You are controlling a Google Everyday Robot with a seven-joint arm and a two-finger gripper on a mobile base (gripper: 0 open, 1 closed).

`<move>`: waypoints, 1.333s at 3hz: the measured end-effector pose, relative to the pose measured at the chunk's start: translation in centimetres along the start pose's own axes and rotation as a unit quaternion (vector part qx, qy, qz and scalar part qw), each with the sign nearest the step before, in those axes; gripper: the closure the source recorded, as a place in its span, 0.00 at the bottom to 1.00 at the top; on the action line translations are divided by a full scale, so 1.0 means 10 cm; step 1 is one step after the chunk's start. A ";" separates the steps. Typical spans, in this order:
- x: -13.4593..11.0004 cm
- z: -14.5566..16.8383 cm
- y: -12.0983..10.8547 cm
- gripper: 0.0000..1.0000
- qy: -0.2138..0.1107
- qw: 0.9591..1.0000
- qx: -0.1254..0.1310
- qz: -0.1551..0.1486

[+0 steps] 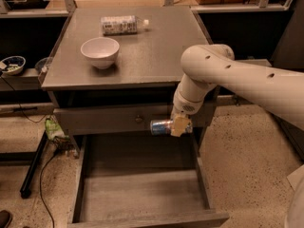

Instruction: Pick redbull can from middle drawer and place on counter

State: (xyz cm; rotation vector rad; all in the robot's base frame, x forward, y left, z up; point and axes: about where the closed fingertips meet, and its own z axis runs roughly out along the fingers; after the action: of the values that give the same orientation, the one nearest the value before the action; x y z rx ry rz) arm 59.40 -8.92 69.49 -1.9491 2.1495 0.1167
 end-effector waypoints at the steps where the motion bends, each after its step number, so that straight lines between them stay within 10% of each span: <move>1: 0.05 -0.03 0.15 1.00 0.000 1.000 -0.008 0.003; 2: 0.33 -0.50 0.59 1.00 0.015 0.999 0.016 0.028; 4: 0.30 -0.53 0.25 1.00 0.012 0.999 0.029 0.033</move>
Offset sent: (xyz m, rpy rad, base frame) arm -0.0719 -0.0401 0.0375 -0.0466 -0.0212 -0.0818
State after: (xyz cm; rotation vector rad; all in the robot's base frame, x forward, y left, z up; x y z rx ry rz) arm 56.02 -12.68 73.68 -1.8588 2.2071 0.0414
